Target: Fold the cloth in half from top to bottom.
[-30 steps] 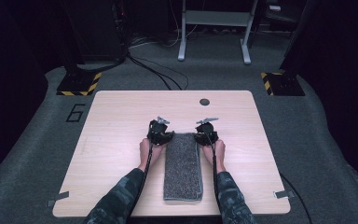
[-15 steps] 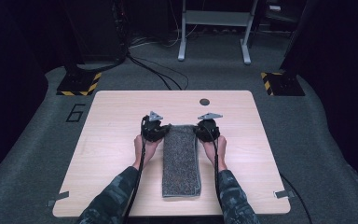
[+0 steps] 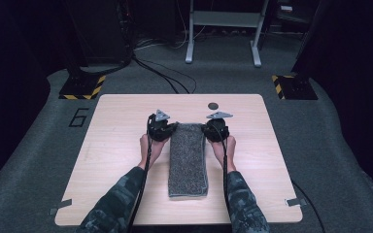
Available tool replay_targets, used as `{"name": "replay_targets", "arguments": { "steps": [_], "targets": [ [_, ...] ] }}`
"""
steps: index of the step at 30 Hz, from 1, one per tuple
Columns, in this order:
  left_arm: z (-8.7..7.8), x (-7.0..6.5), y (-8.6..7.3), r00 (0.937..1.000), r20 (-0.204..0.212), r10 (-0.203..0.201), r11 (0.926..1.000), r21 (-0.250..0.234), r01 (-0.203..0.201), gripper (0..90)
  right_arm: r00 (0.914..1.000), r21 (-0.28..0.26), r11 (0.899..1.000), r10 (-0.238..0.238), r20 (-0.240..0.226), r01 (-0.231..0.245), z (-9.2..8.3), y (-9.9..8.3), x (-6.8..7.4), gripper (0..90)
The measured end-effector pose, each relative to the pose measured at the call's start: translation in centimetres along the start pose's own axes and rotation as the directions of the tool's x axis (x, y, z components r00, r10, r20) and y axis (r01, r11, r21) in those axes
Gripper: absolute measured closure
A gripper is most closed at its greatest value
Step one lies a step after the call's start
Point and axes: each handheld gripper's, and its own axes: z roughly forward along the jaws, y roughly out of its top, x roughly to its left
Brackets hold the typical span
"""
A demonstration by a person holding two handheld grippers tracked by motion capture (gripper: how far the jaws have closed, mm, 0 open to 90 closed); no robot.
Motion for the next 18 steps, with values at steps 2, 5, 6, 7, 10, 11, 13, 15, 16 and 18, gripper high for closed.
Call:
{"name": "replay_targets", "arguments": {
  "steps": [2, 5, 6, 7, 10, 11, 13, 15, 16, 18],
  "targets": [
    [0.2, 0.3, 0.1, 1.0, 0.001, -0.008, 0.9999, -0.009, 0.008, 85.3, 1.0, -0.008, 1.0, -0.001, 0.003, 0.001, 0.0, 0.3, 0.0, 86.4],
    [0.3, 0.5, 0.3, 1.0, 0.005, 0.008, 0.9998, -0.017, -0.008, 85.2, 0.9999, -0.033, 0.999, -0.012, 0.004, 0.012, 0.0, 1.0, -0.1, 86.3],
    [0.4, 0.6, 0.3, 0.9999, 0.004, 0.015, 0.9998, -0.014, -0.015, 85.2, 0.9999, -0.033, 0.999, -0.012, 0.004, 0.012, 0.0, 1.0, -0.1, 86.3],
    [0.5, 0.6, 0.3, 0.9999, 0.001, 0.017, 0.9997, -0.02, -0.017, 85.3, 0.9999, -0.028, 1.0, -0.009, 0.006, 0.01, 0.0, 1.1, -0.1, 86.3],
    [0.8, 0.9, 0.4, 1.0, 0.006, 0.007, 0.9997, -0.021, -0.007, 85.2, 0.9997, -0.033, 0.999, -0.023, 0.011, 0.023, 0.3, 1.4, -0.2, 86.3],
    [0.9, 1.1, 0.6, 0.9999, 0.01, 0.004, 0.9998, -0.02, -0.004, 85.3, 0.9998, -0.035, 0.999, -0.019, 0.011, 0.02, 0.3, 1.4, -0.2, 86.3],
    [1.0, 1.3, 0.9, 0.9999, 0.015, -0.005, 0.9995, -0.03, 0.005, 85.2, 0.9993, -0.042, 0.999, -0.032, 0.02, 0.033, 0.3, 1.7, -0.3, 86.3],
    [1.2, 1.4, 1.2, 0.9999, 0.009, 0.005, 0.9995, -0.03, -0.005, 85.2, 0.9994, -0.037, 0.999, -0.028, 0.022, 0.029, 0.3, 1.9, -0.5, 86.3],
    [1.1, 1.5, 1.3, 0.9998, 0.018, 0.002, 0.9997, -0.026, -0.001, 85.1, 0.999, -0.045, 0.998, -0.035, 0.027, 0.036, 0.2, 2.0, -0.6, 86.3],
    [1.1, 1.4, 1.5, 0.9999, 0.011, 0.007, 0.9993, -0.038, -0.007, 85.2, 0.999, -0.053, 0.998, -0.036, 0.026, 0.038, 0.0, 2.2, -0.6, 86.3]
  ]
}}
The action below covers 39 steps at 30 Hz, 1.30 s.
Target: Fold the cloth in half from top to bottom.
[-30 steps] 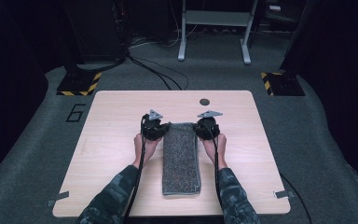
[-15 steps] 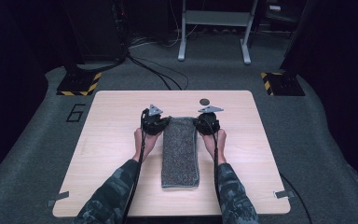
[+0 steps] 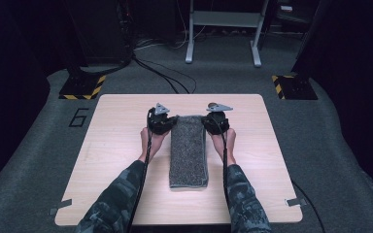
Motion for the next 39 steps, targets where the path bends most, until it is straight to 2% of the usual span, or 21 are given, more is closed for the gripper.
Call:
{"name": "replay_targets", "arguments": {
  "steps": [3, 9, 15, 17, 22, 25, 31, 35, 39],
  "targets": [
    [-0.4, -0.2, 0.2, 1.0, 0.006, 0.001, 0.9999, -0.015, -0.001, 85.2, 1.0, -0.011, 1.0, 0.001, -0.006, -0.001, -0.4, 0.0, -0.1, 86.3],
    [-0.6, -0.5, 0.7, 0.9995, 0.011, 0.03, 0.9994, -0.018, -0.03, 85.1, 0.9999, -0.042, 0.999, 0.004, -0.011, -0.004, -1.1, 0.1, -0.3, 86.3],
    [-0.7, -0.6, 1.1, 0.9994, 0.007, 0.034, 0.9988, -0.034, -0.034, 85.2, 0.9999, -0.042, 0.999, 0.011, -0.009, -0.011, -1.2, 0.2, -0.3, 86.3],
    [-0.9, -0.7, 1.2, 0.9991, 0.005, 0.041, 0.9984, -0.039, -0.041, 85.2, 1.0, -0.044, 0.999, -0.004, -0.008, 0.003, -1.2, 0.2, -0.5, 86.2],
    [-1.5, -0.8, 1.2, 0.9993, 0.013, 0.035, 0.9978, -0.057, -0.035, 85.0, 0.9999, -0.059, 0.998, 0.007, -0.015, -0.008, -1.7, 0.3, -0.4, 86.1],
    [-2.1, -1.1, 1.3, 0.9988, 0.016, 0.047, 0.9966, -0.068, -0.046, 85.0, 0.9997, -0.079, 0.997, -0.003, -0.025, 0.001, -2.3, 0.3, -0.1, 86.2],
    [-3.5, -2.2, 0.6, 0.9974, 0.032, 0.064, 0.994, -0.09, -0.061, 84.9, 0.9988, -0.091, 0.996, -0.016, -0.046, 0.012, -3.6, -0.6, 0.7, 86.1],
    [-4.0, -2.7, -0.2, 0.9964, 0.047, 0.071, 0.9944, -0.082, -0.067, 84.4, 0.9972, -0.099, 0.994, -0.043, -0.061, 0.037, -4.3, -1.8, 1.0, 86.0],
    [-4.4, -2.8, -0.8, 0.9964, 0.051, 0.068, 0.9946, -0.082, -0.064, 84.3, 0.9964, -0.098, 0.995, -0.032, -0.079, 0.024, -4.4, -2.4, 1.0, 86.0]
  ]
}}
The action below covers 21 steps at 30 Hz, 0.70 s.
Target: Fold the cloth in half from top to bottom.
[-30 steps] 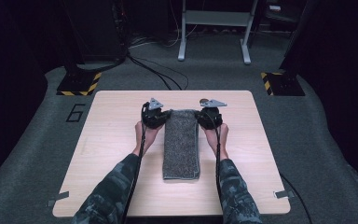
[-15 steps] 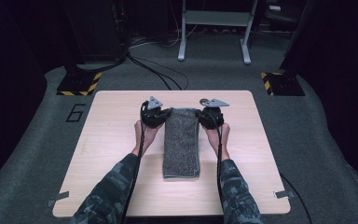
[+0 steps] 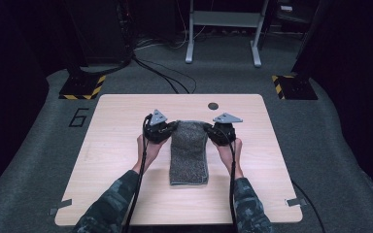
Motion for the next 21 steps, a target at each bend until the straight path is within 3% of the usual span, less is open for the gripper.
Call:
{"name": "replay_targets", "arguments": {
  "steps": [6, 13, 21],
  "targets": [
    [-0.8, -0.8, -1.1, 0.9998, 0.019, -0.011, 0.9999, 0.005, 0.011, 84.0, 0.9996, -0.008, 1.0, -0.02, -0.017, 0.02, -0.8, -0.8, 0.8, 86.0],
    [-1.4, -2.4, -2.6, 0.9986, 0.046, -0.026, 0.9995, 0.021, 0.025, 82.7, 0.9972, 0.019, 0.998, -0.066, -0.035, 0.067, -1.7, -2.7, 1.7, 85.9],
    [-1.9, -3.9, -4.6, 0.996, 0.072, -0.053, 0.9967, 0.066, 0.049, 81.7, 0.9964, 0.035, 0.997, -0.061, -0.058, 0.064, -2.4, -4.6, 2.1, 85.6]
  ]
}}
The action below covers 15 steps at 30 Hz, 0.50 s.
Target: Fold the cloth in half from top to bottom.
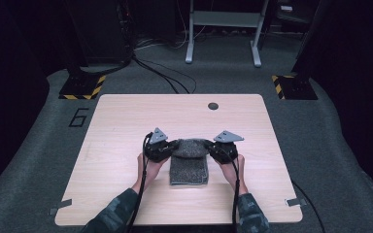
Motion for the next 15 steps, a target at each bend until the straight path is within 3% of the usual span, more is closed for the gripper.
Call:
{"name": "replay_targets", "arguments": {
  "steps": [5, 9, 11, 13, 14, 15],
  "targets": [
    [-0.1, -0.6, -1.5, 0.9998, 0.02, -0.009, 0.9992, 0.039, 0.008, 79.6, 0.9997, 0.019, 1.0, -0.02, -0.016, 0.02, -0.6, -1.4, 1.2, 85.2],
    [-0.3, -1.1, -2.7, 0.9974, 0.063, -0.034, 0.9971, 0.07, 0.03, 75.1, 0.9994, 0.05, 0.998, -0.03, -0.019, 0.031, -1.0, -2.6, 2.2, 84.1],
    [-0.5, -1.3, -3.1, 0.9956, 0.081, -0.046, 0.9951, 0.091, 0.038, 64.4, 0.9993, 0.075, 0.997, -0.02, -0.033, 0.022, -1.5, -3.7, 2.7, 81.3],
    [-0.8, -1.6, -3.6, 0.9939, 0.096, -0.054, 0.9938, 0.102, 0.044, 60.8, 0.9992, 0.085, 0.996, -0.018, -0.034, 0.021, -1.6, -4.0, 2.8, 80.3],
    [-1.1, -1.8, -3.8, 0.9927, 0.103, -0.063, 0.9922, 0.114, 0.051, 50.2, 0.9988, 0.088, 0.996, -0.012, -0.048, 0.016, -2.3, -4.5, 2.9, 75.2],
    [-1.4, -1.9, -4.0, 0.9921, 0.11, -0.061, 0.9918, 0.118, 0.048, 50.2, 0.9988, 0.088, 0.996, -0.012, -0.048, 0.016, -2.3, -4.5, 2.9, 75.2]
  ]
}}
